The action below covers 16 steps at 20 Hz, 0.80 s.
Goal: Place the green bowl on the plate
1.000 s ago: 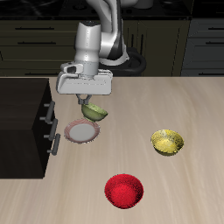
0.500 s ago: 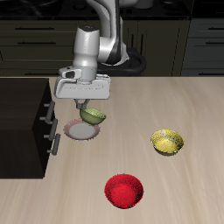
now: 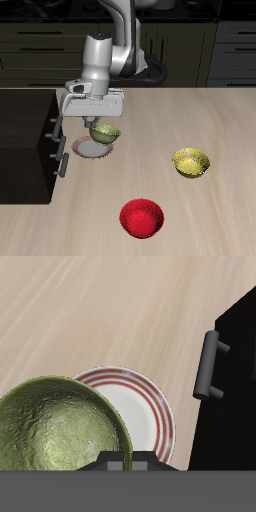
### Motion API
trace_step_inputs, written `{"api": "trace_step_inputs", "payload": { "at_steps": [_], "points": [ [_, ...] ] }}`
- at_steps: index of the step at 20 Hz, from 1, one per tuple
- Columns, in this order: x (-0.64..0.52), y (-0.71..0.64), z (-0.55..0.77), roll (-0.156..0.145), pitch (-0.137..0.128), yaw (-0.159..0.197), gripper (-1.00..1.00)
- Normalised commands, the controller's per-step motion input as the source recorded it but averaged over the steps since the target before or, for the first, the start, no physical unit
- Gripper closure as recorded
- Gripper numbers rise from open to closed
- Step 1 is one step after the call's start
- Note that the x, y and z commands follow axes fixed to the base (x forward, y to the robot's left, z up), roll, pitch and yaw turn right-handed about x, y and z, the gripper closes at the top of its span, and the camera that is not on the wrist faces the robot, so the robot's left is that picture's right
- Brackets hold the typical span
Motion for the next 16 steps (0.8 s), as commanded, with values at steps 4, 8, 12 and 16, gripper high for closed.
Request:
{"api": "trace_step_inputs", "payload": {
  "at_steps": [4,8,12,16],
  "points": [
    [-0.02,0.02,0.09,0.009,-0.013,0.020,-1.00],
    [-0.03,-0.03,0.11,-0.023,-0.009,-0.011,-1.00],
    [-0.02,0.02,0.10,-0.003,-0.005,-0.007,-1.00],
    [-0.08,0.01,0.15,0.009,-0.003,-0.022,-1.00]
  ]
}}
